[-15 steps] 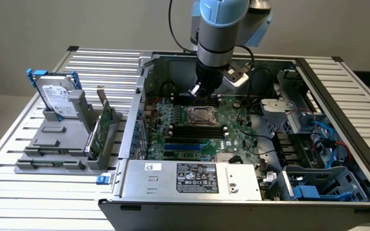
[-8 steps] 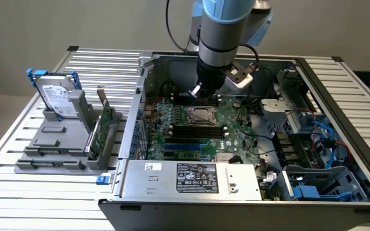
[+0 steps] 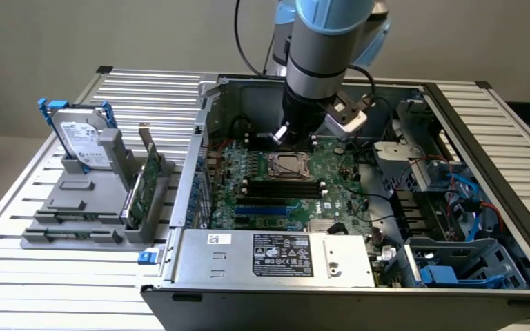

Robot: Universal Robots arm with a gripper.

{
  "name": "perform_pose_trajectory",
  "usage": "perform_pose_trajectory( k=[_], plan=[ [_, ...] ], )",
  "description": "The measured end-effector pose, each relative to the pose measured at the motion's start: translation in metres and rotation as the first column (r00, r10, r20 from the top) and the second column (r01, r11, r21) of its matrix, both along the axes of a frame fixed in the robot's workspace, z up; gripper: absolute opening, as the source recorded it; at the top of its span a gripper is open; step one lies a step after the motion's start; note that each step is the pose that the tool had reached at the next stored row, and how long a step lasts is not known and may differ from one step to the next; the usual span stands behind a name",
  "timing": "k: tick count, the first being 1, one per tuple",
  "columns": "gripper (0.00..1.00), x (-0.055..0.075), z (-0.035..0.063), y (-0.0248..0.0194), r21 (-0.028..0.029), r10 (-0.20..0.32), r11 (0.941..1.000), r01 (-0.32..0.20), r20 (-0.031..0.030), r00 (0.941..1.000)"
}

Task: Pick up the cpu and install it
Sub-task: 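Install the first cpu locking lever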

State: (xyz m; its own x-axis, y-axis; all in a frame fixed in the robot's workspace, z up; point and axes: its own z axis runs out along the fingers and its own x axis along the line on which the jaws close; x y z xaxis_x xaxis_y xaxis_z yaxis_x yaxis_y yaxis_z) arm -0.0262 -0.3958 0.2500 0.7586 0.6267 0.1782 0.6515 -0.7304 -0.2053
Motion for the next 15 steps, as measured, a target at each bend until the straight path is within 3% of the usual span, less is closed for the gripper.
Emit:
perform_pose_trajectory(
  k=[5, 12, 15],
  plan=[
    [0.11, -0.003, -0.0001, -0.0094, 0.0, -0.001, 1.0, 0.001, -0.0166, 0.9999],
    [0.11, -0.015, -0.0001, -0.0249, 0.0, -0.001, 1.0, 0.001, -0.0226, 0.9997],
    [0.11, -0.021, -0.0001, -0.0289, -0.0001, -0.001, 1.0, 0.001, -0.0281, 0.9996]
  ],
)
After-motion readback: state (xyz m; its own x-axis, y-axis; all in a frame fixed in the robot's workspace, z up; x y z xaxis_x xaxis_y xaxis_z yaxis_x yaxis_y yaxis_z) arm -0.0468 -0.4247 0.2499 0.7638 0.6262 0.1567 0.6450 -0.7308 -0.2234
